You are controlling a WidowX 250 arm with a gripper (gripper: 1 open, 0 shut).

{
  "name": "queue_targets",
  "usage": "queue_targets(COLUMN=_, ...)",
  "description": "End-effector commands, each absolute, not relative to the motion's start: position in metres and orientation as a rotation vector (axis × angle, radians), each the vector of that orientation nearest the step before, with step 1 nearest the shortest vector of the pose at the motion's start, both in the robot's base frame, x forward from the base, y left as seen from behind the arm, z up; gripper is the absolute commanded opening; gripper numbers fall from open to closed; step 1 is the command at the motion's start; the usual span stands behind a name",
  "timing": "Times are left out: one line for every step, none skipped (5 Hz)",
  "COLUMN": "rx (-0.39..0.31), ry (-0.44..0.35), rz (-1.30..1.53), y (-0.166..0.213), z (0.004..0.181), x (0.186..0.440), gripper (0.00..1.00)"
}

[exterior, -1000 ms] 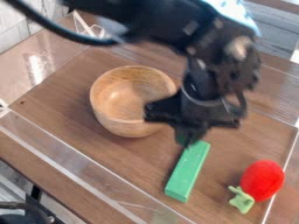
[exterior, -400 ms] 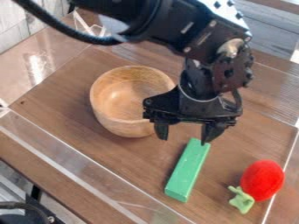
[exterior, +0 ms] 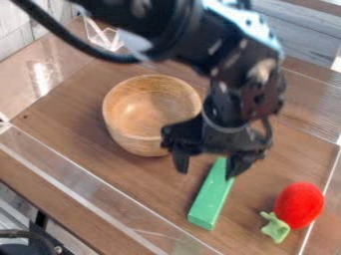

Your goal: Put the green block in the brown bowl

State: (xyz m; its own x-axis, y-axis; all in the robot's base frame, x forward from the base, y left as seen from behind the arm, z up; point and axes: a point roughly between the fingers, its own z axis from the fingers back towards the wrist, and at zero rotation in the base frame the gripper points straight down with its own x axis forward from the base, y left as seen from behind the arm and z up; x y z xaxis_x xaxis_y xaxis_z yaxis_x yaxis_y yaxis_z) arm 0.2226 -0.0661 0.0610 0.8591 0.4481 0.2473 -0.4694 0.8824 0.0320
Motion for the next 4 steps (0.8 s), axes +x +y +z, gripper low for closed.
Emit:
queue_targets(rx=0.077, ry=-0.233, rz=0.477, y=-0.068, z=0.046, x=0.222, gripper=1.0)
queue_targets(rx=0.069, ry=-0.208, rz=0.47, y=-0.074, z=0.028, x=0.215, gripper=1.0)
queue_targets(rx=0.095, ry=-0.186, rz=0.468, y=-0.082, z=0.033, x=0.205, gripper=0.0)
queue_targets(rx=0.144, ry=-0.168, rz=0.479, y=-0.087, z=0.057, x=0.197, gripper=0.0)
